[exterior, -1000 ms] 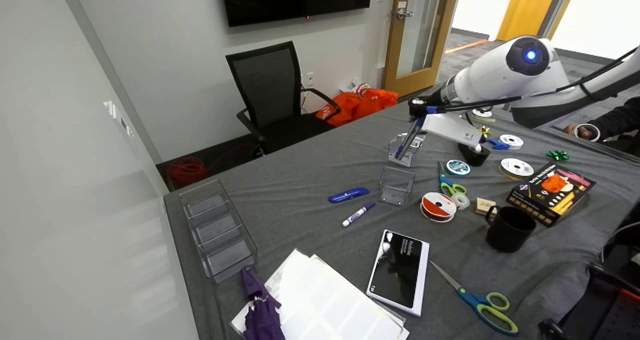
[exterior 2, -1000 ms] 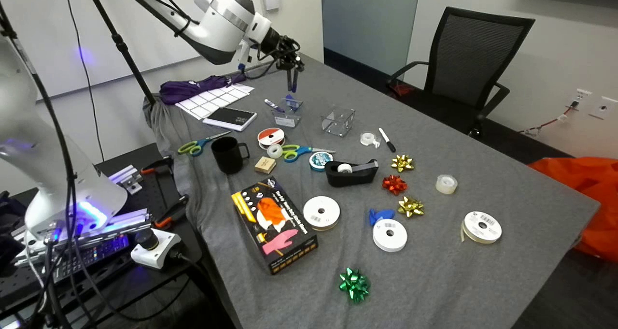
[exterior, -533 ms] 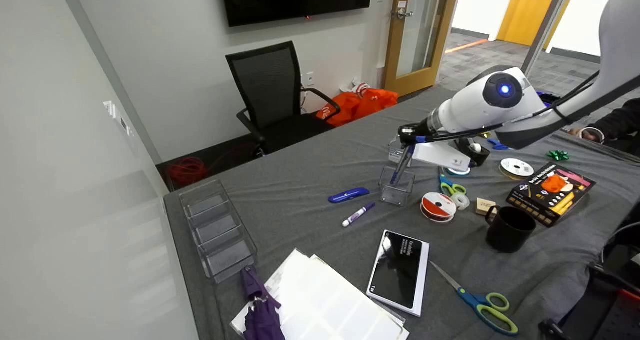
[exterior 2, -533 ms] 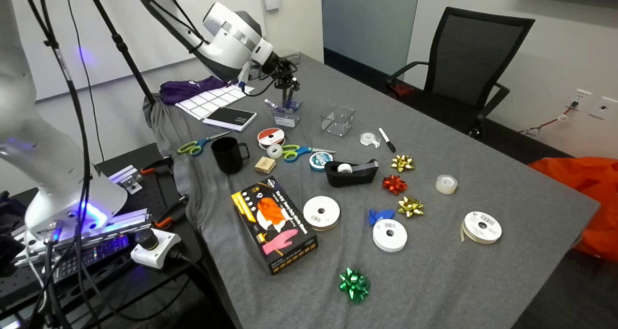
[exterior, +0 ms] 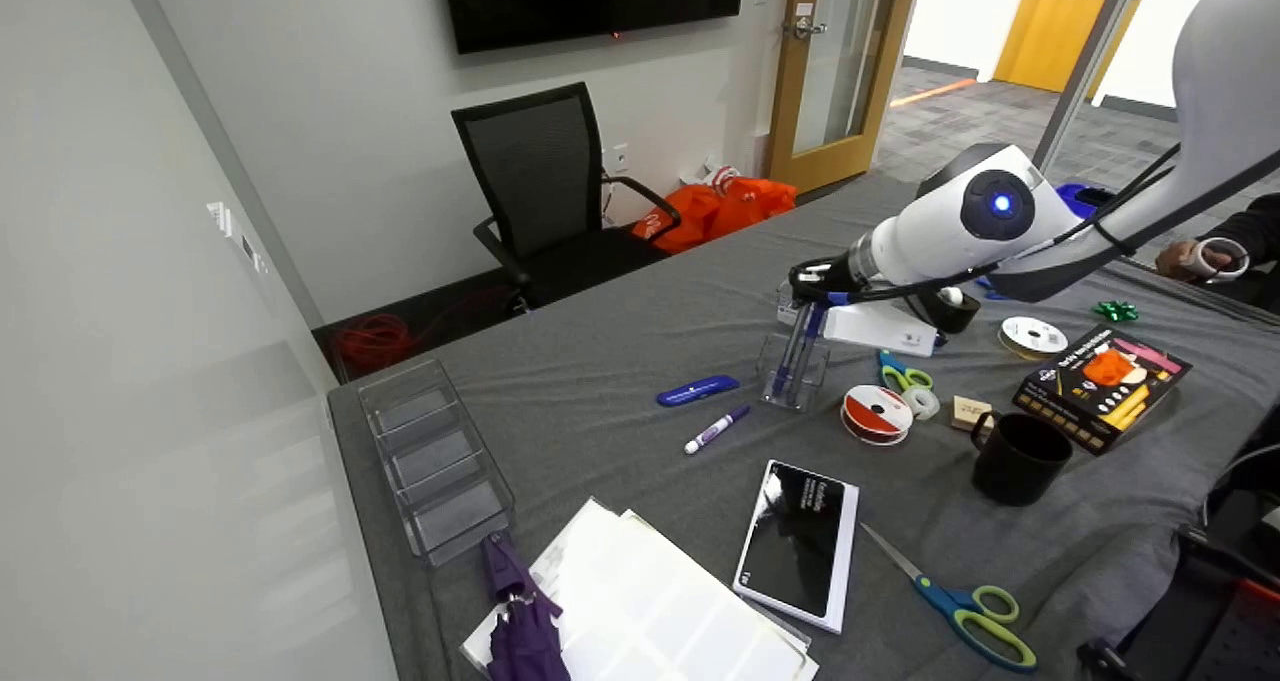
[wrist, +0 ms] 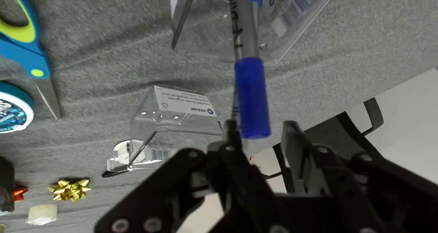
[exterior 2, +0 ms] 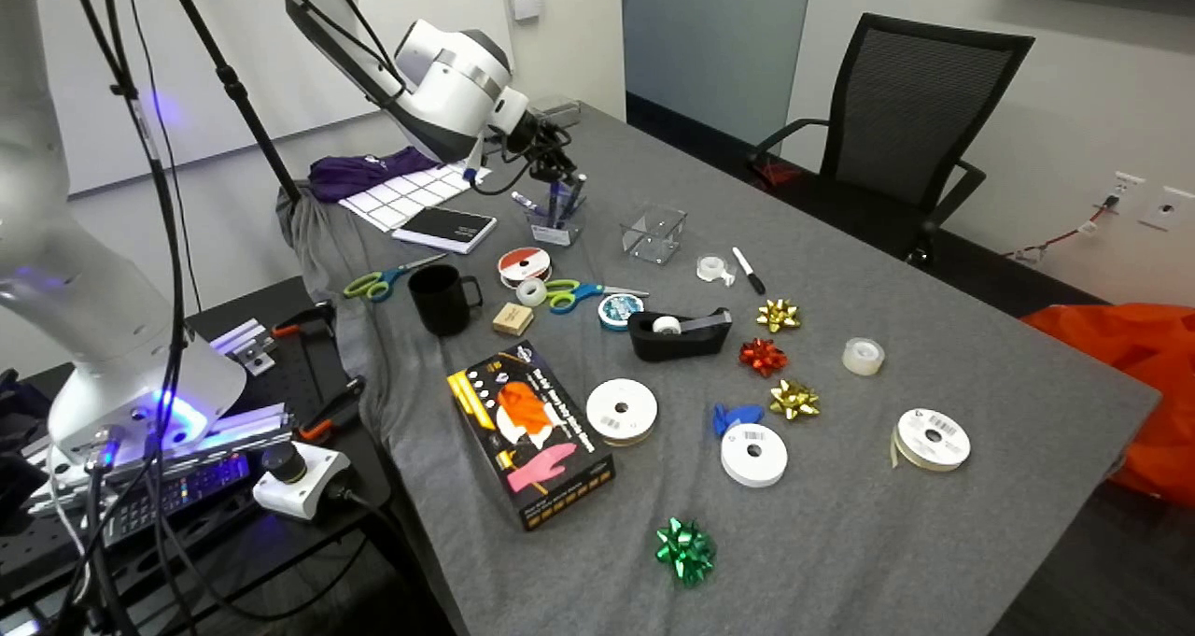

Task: Shift the sharpies to the clear object, then put the mug on the pad

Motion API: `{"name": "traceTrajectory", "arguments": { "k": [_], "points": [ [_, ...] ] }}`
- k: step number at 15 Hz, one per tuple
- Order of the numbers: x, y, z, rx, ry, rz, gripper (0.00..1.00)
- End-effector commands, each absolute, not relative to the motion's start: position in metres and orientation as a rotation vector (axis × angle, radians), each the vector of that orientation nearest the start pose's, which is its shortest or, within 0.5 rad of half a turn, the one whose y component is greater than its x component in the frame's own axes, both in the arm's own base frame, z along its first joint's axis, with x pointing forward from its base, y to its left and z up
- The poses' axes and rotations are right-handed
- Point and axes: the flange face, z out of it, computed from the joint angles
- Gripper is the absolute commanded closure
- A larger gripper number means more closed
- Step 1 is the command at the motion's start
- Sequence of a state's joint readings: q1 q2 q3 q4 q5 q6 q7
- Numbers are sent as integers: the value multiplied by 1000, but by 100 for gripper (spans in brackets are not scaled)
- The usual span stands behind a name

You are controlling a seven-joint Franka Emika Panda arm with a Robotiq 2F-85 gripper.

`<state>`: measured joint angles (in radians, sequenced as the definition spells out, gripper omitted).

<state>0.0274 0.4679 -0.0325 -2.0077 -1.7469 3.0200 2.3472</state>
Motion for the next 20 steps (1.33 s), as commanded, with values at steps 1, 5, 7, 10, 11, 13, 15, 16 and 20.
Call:
{"name": "traceTrajectory", "arguments": {
  "k": [1, 5, 7, 10, 11, 13, 15, 16, 20],
  "points": [
    [563, 65, 235, -2758, 829, -1024, 29],
    [538, 58, 253, -2775, 752, -986, 2],
    [519, 51, 263, -2791, 706, -963, 0],
    [479, 34, 264, -2855, 623, -888, 0],
    [467, 28, 262, -2880, 601, -869, 0],
    [437, 12, 244, -2958, 576, -781, 0],
    [405, -3, 218, -3020, 549, -639, 0],
    [390, -8, 206, -3042, 537, -568, 0],
    [356, -11, 185, -3069, 513, -399, 0]
  ]
}}
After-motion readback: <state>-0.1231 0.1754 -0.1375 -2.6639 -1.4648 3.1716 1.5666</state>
